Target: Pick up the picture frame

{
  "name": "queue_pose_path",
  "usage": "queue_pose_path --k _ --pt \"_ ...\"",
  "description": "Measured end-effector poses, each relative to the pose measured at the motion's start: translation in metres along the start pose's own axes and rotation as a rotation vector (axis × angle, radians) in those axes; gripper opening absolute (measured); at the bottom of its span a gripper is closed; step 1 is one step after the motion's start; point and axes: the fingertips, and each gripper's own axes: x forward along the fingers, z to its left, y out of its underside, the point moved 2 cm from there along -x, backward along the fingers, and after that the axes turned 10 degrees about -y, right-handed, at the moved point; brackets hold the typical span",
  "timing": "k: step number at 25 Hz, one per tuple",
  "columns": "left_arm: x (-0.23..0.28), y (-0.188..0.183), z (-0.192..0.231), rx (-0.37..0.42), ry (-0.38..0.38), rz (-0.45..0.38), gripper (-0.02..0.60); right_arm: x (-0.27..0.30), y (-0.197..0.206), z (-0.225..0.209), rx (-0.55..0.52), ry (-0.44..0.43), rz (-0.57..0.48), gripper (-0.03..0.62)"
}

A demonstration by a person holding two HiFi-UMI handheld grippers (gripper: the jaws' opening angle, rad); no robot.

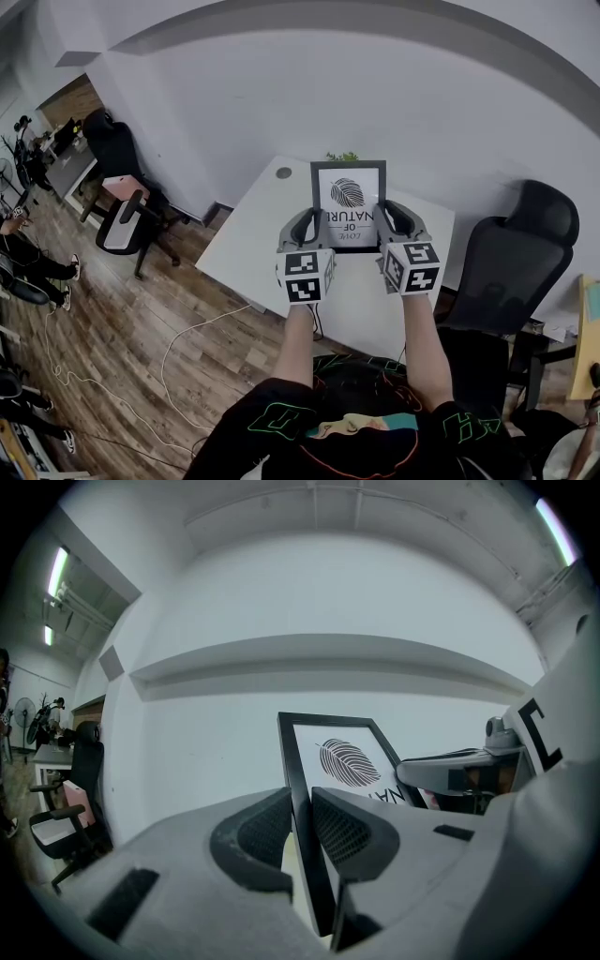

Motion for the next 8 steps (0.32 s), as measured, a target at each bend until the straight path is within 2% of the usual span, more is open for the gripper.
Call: queue_pose_path --k 8 --pt "0.0005 0.0026 -0.0020 -0.003 0.016 0.002 0.074 -0.0025 0.0020 -0.0004 -0.006 0.013 0.007 0.081"
